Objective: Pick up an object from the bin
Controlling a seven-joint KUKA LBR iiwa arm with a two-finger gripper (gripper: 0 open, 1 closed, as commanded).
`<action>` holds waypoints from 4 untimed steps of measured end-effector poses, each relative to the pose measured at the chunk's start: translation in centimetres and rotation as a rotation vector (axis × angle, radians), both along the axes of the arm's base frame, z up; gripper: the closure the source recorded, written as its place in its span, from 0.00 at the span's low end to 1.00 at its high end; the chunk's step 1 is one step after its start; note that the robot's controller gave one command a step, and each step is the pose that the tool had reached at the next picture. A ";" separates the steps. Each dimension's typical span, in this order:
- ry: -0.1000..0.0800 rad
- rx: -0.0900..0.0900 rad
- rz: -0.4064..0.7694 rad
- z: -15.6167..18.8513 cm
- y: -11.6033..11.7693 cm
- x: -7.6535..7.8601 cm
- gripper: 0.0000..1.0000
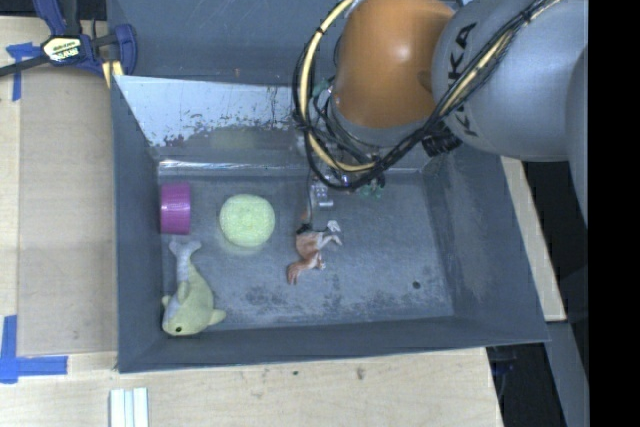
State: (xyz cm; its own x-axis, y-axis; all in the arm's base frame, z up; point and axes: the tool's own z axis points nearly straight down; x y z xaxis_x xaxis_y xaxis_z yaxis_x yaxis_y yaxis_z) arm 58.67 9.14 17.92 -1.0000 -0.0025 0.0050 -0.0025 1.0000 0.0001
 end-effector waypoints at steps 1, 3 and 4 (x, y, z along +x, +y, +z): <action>-0.008 0.001 -0.002 0.5 -0.1 0.2 0.00; -0.002 0.001 0.417 -7.9 -2.4 -1.1 0.00; -0.010 0.001 0.554 -5.6 -4.5 -0.2 0.00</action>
Offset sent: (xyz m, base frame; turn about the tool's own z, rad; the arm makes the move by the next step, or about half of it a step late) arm -0.0187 -0.0391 -0.1092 -0.5624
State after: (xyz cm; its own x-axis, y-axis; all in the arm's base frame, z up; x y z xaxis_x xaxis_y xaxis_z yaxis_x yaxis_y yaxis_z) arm 58.52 4.67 12.27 -0.8491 -0.5282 -0.0047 -0.5282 0.8491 -0.0019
